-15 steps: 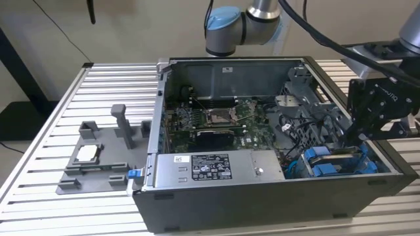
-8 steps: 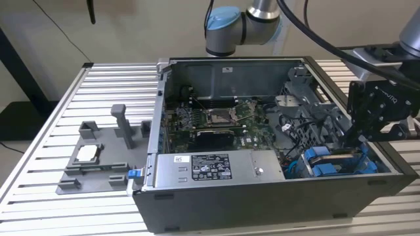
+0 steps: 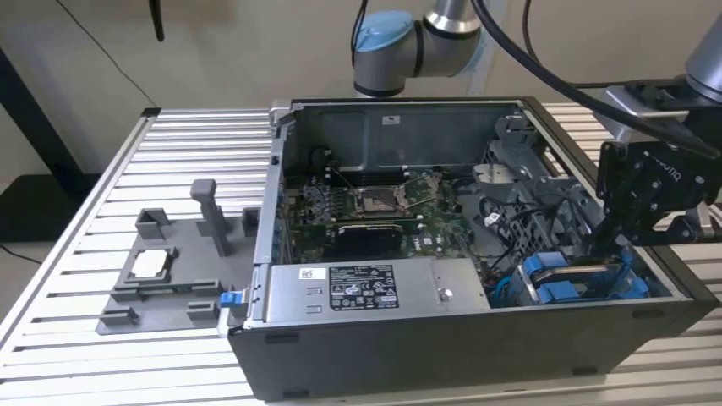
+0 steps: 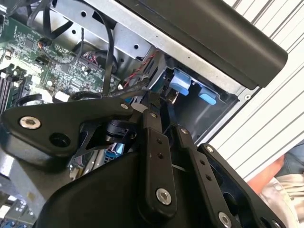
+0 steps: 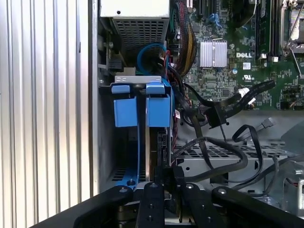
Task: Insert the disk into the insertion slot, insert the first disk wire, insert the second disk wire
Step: 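Insert the first disk wire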
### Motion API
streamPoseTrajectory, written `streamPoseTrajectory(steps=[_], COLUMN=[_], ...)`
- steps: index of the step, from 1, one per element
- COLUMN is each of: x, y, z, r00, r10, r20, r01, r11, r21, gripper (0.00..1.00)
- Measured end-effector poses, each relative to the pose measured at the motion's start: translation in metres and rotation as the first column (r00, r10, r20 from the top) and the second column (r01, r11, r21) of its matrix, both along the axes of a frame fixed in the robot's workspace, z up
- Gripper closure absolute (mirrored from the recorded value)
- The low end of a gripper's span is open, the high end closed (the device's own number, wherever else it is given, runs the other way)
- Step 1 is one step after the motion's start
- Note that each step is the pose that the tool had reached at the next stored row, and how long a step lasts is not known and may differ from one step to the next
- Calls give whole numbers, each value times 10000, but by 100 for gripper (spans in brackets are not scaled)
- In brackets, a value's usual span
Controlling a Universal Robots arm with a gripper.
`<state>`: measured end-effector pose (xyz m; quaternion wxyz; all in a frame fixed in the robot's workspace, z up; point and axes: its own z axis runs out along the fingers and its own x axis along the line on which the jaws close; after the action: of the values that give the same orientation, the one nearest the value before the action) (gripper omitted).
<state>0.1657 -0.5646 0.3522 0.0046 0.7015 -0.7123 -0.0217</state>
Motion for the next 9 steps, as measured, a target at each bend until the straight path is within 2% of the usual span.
streamPoseTrajectory(steps=[9], x=[4], y=[0], z=[-17], r00=[9999], r10=[-122], r20=[-6], r01=[122], r11=[9999], r21=[1], gripper=[81])
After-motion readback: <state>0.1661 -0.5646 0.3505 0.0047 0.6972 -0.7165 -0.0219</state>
